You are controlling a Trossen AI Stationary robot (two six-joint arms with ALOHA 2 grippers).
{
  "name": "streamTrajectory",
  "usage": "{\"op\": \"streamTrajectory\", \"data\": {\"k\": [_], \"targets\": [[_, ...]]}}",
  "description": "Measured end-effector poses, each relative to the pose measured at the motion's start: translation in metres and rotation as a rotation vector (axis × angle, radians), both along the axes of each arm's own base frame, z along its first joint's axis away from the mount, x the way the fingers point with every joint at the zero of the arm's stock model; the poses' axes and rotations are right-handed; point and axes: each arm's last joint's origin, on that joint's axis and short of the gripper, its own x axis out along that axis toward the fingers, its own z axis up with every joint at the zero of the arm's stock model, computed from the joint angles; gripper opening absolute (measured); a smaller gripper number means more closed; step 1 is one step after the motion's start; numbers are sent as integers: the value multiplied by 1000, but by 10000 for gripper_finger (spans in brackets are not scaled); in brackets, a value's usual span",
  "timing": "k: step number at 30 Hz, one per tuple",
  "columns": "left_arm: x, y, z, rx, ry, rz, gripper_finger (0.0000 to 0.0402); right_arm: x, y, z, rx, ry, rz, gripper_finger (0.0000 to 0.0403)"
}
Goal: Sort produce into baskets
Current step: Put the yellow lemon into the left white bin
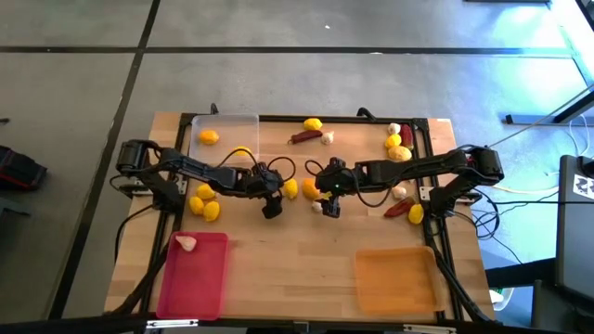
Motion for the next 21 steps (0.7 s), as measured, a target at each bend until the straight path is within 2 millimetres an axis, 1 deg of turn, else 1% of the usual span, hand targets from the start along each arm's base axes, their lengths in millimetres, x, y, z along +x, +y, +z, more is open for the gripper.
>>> {"op": "streamTrajectory", "data": {"k": [3,6,11,15,21], "targets": [[-3,1,10,-2,-19,7,278,0,0,0,0,-1,0,337],[-3,-1,20,-11,-74,12,278,0,0,0,0,-3,0,337],[8,-1,26,-97,-256,133,278,1,0,0,0,-8,0,337],[16,-7,14,-113,-297,174,278,1,0,1,0,-8,0,337],[18,-13,-10,-47,-241,251,278,1,0,1,0,-8,0,337]]}}
